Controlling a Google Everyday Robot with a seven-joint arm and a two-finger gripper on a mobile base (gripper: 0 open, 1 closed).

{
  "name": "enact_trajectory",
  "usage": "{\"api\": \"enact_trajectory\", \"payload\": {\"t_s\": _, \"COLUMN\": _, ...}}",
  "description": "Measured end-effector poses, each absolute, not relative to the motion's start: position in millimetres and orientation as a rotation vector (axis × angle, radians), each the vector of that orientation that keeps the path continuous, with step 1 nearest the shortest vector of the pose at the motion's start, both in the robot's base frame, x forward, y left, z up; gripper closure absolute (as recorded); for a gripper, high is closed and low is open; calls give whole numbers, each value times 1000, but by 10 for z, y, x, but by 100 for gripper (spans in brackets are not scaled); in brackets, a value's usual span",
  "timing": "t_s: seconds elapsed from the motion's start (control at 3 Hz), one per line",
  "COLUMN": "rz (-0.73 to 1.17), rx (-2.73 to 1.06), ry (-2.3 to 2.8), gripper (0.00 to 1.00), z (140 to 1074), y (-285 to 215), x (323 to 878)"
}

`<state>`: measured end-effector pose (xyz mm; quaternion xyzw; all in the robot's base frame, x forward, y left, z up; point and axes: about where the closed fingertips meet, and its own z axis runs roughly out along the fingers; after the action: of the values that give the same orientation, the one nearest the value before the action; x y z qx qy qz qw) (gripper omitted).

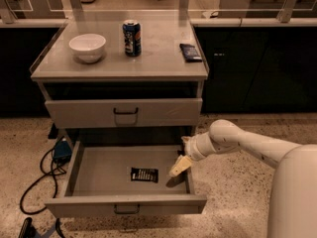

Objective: Pick rxbar chocolate from middle drawer and place on counter

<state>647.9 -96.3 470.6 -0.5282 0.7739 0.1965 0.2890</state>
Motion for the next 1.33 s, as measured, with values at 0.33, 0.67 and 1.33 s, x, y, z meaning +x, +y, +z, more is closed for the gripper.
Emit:
{"api": "enact_trajectory", "payload": {"t_s": 0.33, "rz": 576, "rx": -1401, "ry": 2043, "gripper": 0, "z": 4688, "y": -933, "x": 6458}}
{"api": "enact_trajectory", "payload": {"t_s": 0.67, "rz": 572, "rx": -1426, "ry": 2049, "gripper": 0, "z": 4613, "y": -638, "x": 6331}}
{"api": "enact_trajectory", "payload": {"t_s": 1.33, "rz": 437, "rx": -1378, "ry": 2138, "gripper": 0, "z": 4107, "y": 77, "x": 6223}}
